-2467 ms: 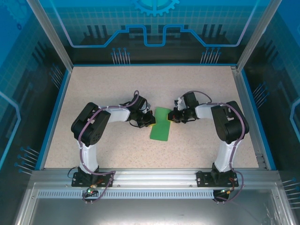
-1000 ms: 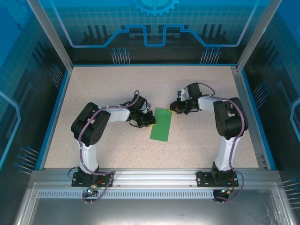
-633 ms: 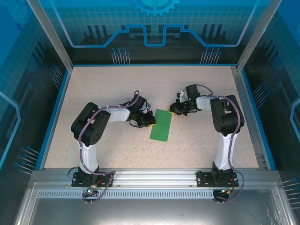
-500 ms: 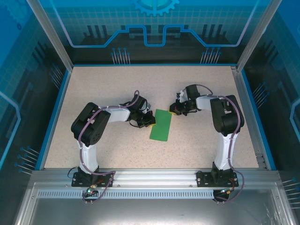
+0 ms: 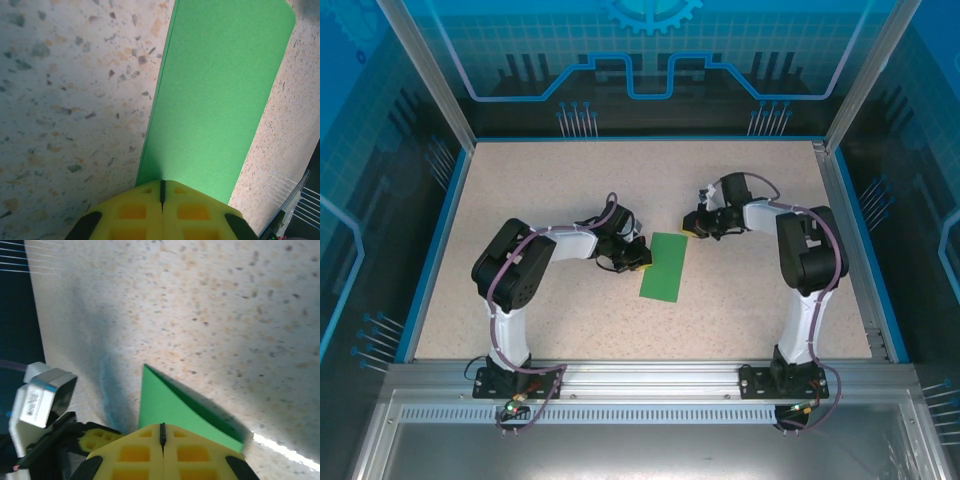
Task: Fold a paper plane with a square sheet of paper (pick it up from the middle)
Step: Fold the square sheet of paper in half at the center of the table.
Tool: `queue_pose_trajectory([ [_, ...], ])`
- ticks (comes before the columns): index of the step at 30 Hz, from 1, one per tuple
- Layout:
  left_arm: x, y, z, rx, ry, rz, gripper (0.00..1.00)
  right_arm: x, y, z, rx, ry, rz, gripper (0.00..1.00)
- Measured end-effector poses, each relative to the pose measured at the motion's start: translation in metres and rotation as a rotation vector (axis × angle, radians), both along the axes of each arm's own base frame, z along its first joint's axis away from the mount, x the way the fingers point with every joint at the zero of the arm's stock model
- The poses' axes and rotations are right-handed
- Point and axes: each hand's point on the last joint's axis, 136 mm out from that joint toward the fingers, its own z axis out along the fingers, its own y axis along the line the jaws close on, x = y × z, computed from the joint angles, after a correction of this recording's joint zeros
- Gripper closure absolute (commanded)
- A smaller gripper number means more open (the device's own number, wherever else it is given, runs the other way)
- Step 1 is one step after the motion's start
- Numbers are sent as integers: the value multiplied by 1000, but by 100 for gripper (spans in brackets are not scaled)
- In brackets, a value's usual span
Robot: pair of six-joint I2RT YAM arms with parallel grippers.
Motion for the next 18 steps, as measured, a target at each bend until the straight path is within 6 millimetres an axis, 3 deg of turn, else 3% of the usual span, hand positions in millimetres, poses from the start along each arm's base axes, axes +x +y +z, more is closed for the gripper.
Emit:
queue_pose_trajectory([
  [6,0,0,0,0,0,0,100,-3,0,-2,-4,3,1,95],
  [14,0,0,0,0,-2,-2,100,-7,-8,-38,-80,58,-27,96],
  [18,0,0,0,1,-1,-2,100,-7,-8,-41,-96,57,-30,95],
])
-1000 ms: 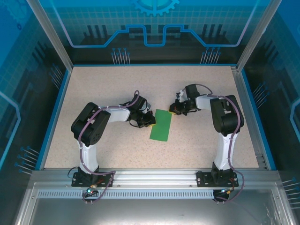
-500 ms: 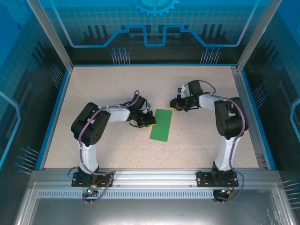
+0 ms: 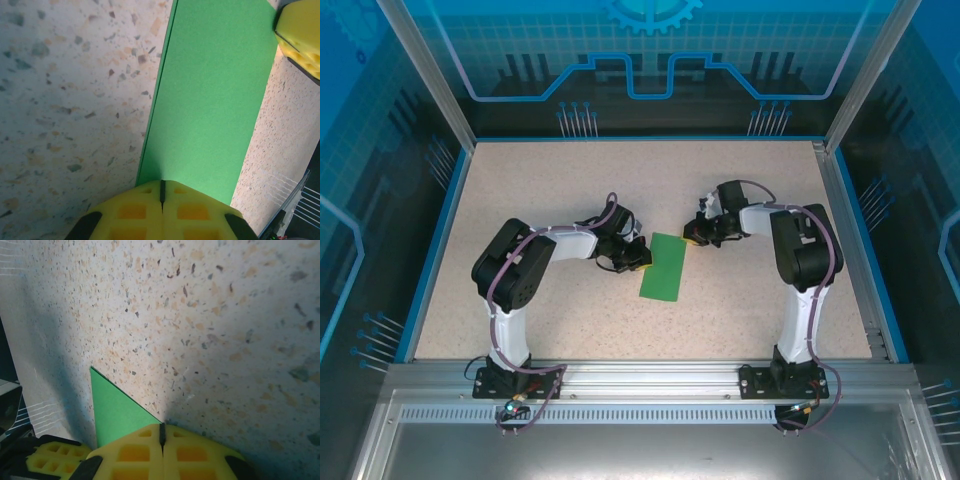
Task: Fold a paper plane with a square sheet of paper (pick it up from the middle)
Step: Fold the square sheet of paper in half at the center of the table.
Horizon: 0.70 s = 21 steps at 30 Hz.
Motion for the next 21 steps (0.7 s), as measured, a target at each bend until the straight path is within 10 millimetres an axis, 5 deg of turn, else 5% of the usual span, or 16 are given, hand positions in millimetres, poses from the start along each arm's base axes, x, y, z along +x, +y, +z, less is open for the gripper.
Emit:
queue_pose_trajectory([
  [8,0,0,0,1,0,-1,100,0,1,2,-114,-6,9,96],
  [21,0,0,0,3,-9,-12,100,-5,7,15,-15,71,-22,93],
])
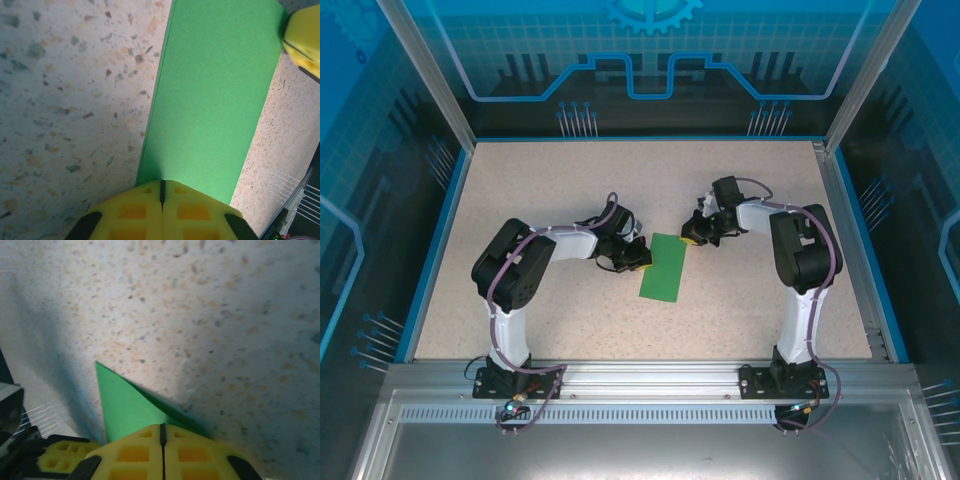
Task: Fold a paper plane with a square sheet of paper (pick it up from the middle)
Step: Fold the square sheet of paper in half at the center of the table.
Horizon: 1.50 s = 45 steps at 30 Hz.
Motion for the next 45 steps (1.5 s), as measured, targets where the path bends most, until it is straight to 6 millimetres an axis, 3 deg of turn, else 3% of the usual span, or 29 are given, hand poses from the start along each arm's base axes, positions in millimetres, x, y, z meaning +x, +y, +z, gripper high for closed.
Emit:
queue_pose_trajectory([
  [7,0,0,0,0,0,0,100,-7,4,33,41,-72,17,92],
  [20,0,0,0,1,1,0,100,-36,0,-15,-34,2,39,93],
  [29,0,0,0,3,5,-1,100,-38,-1,-11,-33,-15,45,92],
  [33,-1,1,0,6,9,-1,100,-49,-1,4,-15,-39,46,92],
  [37,-1,1,1,7,11,-1,100,-59,12,17,29,-73,67,91],
  [41,-2,1,0,10,17,-2,100,-76,23,9,45,-53,91,92],
  [45,-2,1,0,11,18,-1,100,-92,20,-6,37,-14,88,92],
])
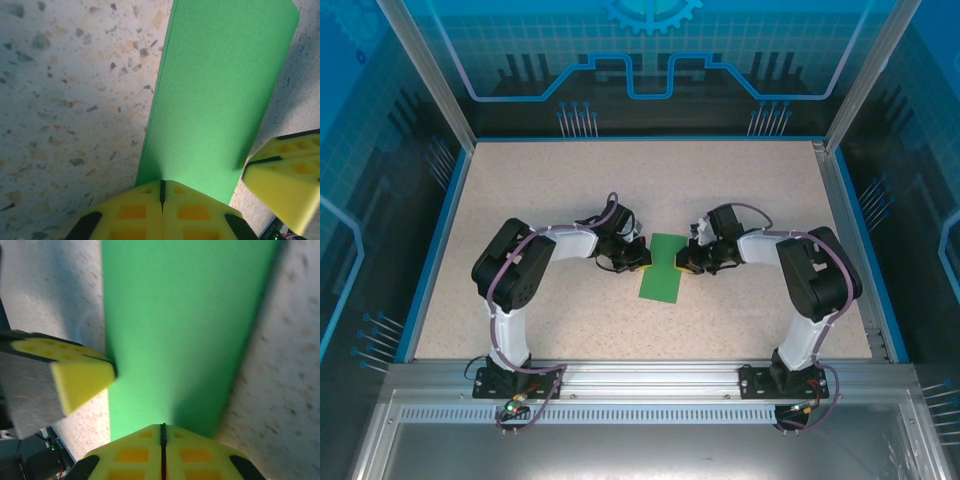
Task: Fold a paper plane with a square sheet of paper (pick it up from the middle)
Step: Fold the square sheet of paper in half at the center of the table.
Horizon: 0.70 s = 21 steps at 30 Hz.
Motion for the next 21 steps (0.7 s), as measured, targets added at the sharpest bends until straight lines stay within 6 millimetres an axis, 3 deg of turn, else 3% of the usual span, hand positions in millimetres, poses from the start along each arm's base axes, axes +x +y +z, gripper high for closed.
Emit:
queue_pose_trajectory([
  [3,0,0,0,1,0,0,100,-8,-2,-9,-3,23,-2,92],
  [10,0,0,0,1,2,0,100,-8,-2,-7,-2,17,2,92],
  [17,0,0,0,3,4,0,100,-14,10,26,36,-65,41,92],
  [21,0,0,0,3,5,0,100,-32,21,22,43,-59,77,92],
])
